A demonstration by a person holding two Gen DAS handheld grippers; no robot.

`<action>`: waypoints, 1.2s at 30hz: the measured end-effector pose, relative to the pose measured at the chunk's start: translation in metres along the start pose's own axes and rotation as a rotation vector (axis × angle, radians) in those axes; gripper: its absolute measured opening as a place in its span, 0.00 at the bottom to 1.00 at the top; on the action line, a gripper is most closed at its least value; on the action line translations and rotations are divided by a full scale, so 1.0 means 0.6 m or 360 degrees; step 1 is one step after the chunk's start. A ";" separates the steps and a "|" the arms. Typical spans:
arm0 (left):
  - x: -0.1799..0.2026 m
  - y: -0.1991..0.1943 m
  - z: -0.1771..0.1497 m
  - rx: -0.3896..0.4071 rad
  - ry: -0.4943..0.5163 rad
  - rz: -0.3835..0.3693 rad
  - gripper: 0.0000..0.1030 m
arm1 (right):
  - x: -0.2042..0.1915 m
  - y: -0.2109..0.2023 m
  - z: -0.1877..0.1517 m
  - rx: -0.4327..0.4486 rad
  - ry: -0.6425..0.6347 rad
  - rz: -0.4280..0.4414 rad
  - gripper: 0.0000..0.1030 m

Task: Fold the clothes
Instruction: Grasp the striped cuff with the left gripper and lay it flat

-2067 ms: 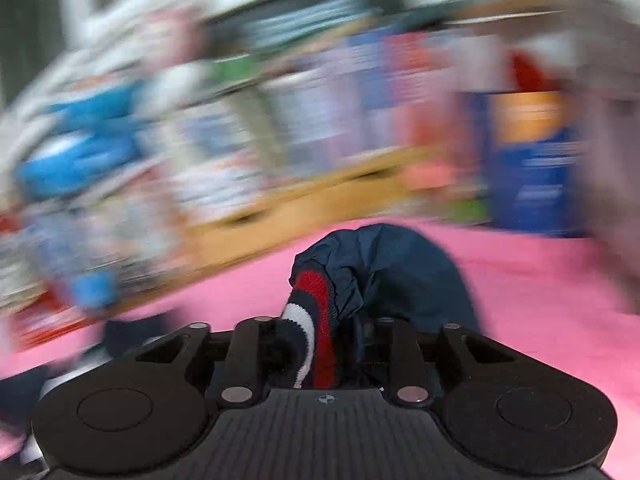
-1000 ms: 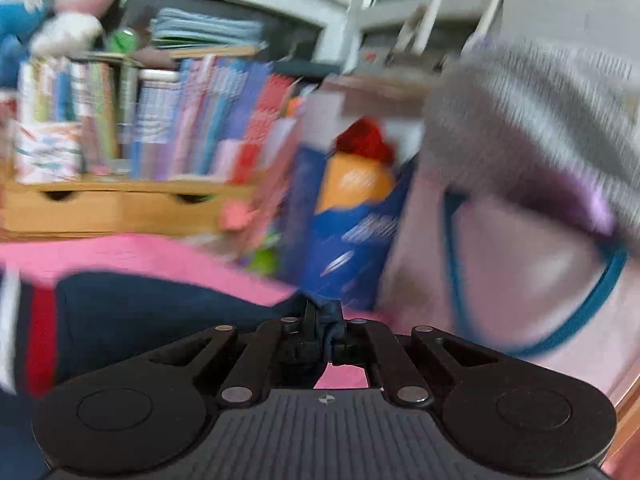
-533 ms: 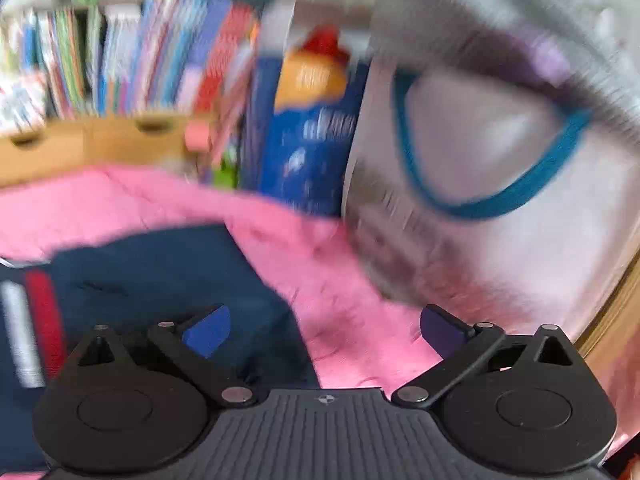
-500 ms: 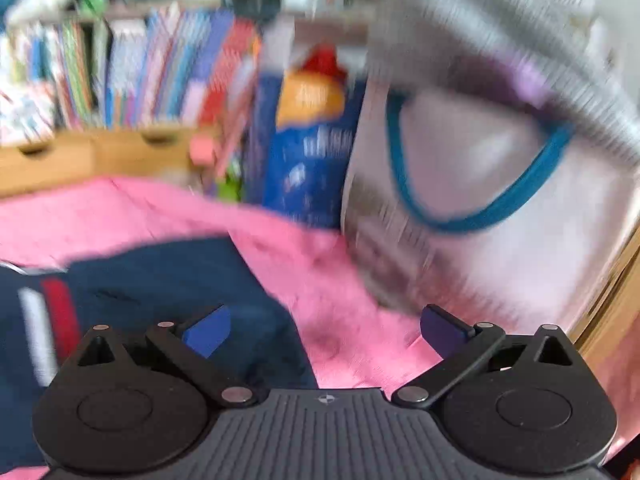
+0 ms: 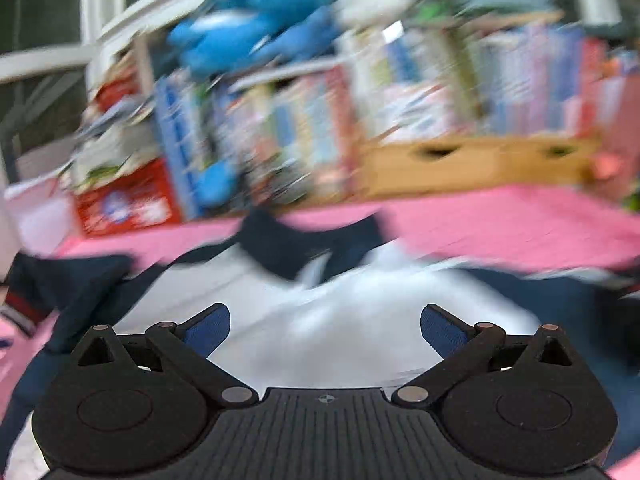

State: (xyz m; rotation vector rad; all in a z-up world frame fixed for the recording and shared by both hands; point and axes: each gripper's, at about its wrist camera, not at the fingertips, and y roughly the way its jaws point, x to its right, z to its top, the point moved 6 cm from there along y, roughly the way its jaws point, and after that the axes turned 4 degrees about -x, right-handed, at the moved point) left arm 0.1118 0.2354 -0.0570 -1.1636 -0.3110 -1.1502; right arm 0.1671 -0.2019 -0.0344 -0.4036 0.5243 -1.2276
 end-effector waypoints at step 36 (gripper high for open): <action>-0.101 0.030 0.150 0.0241 0.0498 0.0594 0.36 | -0.083 0.080 -0.040 -0.0237 -0.0248 -0.0145 1.00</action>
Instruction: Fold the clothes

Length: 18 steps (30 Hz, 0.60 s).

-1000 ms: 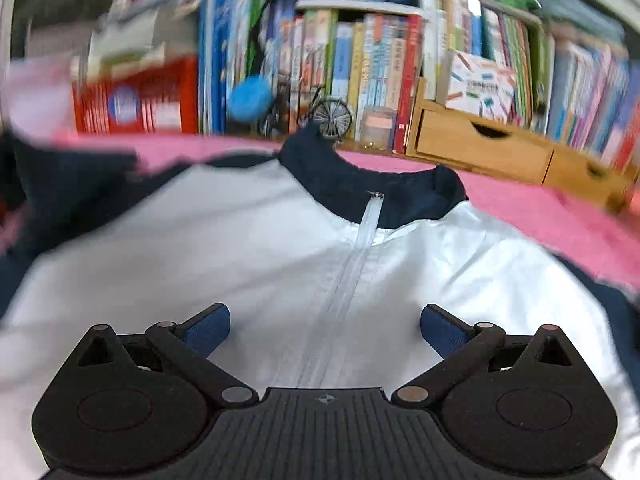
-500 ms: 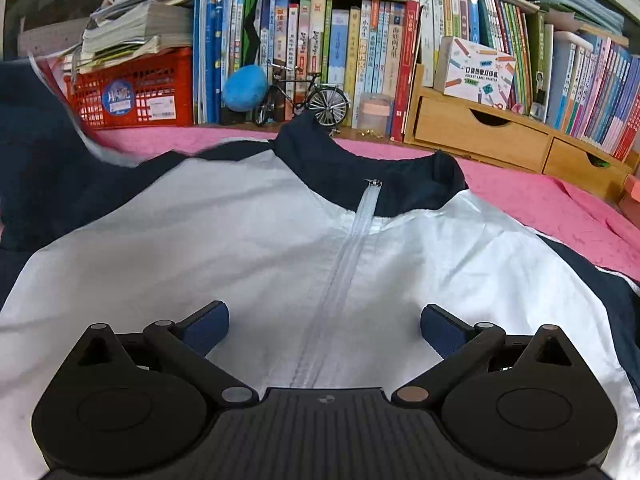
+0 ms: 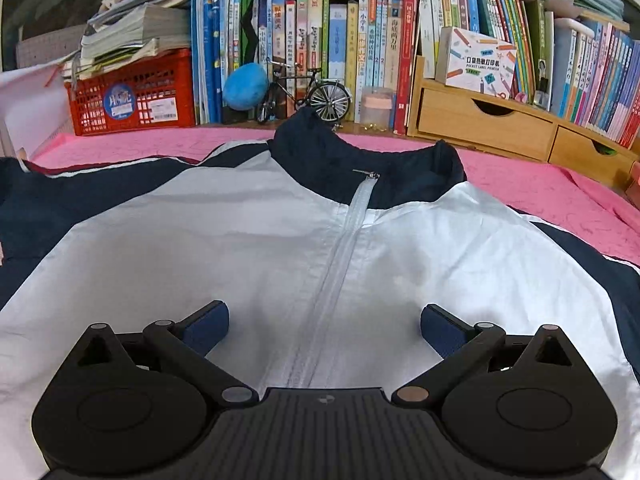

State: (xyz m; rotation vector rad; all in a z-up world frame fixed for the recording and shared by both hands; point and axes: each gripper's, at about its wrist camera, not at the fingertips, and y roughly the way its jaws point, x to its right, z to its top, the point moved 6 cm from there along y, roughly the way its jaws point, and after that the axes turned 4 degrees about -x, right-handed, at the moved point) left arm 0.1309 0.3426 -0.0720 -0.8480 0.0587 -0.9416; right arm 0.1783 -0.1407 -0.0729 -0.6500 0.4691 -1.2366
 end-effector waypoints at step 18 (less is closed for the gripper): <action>0.061 -0.076 0.088 0.0691 0.0188 -0.0175 0.13 | 0.000 0.001 0.001 0.0000 -0.0002 0.0002 1.00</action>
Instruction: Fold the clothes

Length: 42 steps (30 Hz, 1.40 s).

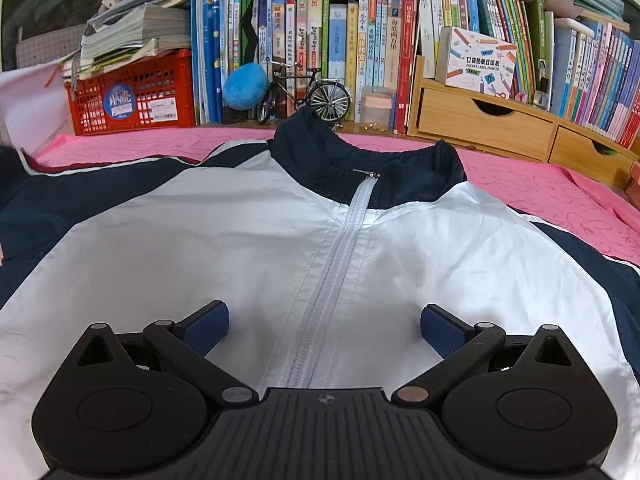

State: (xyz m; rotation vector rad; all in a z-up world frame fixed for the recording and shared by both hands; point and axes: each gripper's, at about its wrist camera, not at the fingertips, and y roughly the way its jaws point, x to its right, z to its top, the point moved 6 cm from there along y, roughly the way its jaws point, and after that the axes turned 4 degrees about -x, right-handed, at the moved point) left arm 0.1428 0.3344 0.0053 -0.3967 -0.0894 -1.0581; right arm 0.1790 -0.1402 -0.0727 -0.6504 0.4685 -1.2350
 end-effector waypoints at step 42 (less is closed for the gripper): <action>0.025 0.062 -0.129 -0.0570 0.1302 0.0544 0.85 | 0.008 0.003 0.001 -0.0006 0.0028 0.0017 1.00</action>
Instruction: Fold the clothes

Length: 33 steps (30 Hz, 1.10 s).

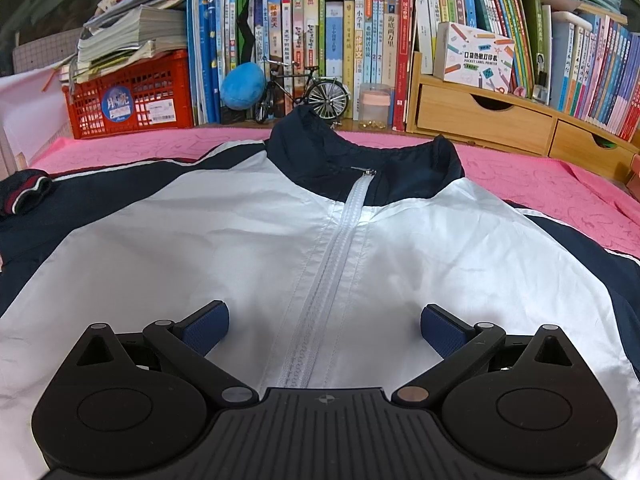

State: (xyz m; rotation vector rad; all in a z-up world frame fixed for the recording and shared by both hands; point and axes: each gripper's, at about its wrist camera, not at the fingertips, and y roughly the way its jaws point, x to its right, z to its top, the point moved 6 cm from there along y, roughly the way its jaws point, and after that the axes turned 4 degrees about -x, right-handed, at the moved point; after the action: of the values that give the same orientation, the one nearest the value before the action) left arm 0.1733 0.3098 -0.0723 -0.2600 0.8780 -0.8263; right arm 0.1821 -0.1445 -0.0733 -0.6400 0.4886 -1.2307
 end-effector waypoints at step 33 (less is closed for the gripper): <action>0.097 -0.168 0.029 0.0381 0.0115 -0.0769 0.83 | 0.001 0.000 0.002 -0.0004 0.0016 0.0015 1.00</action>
State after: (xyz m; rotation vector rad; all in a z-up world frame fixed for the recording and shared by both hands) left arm 0.1541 0.1975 -0.0424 -0.2351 0.7835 -1.3866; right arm 0.1831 -0.1451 -0.0726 -0.6330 0.5011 -1.2254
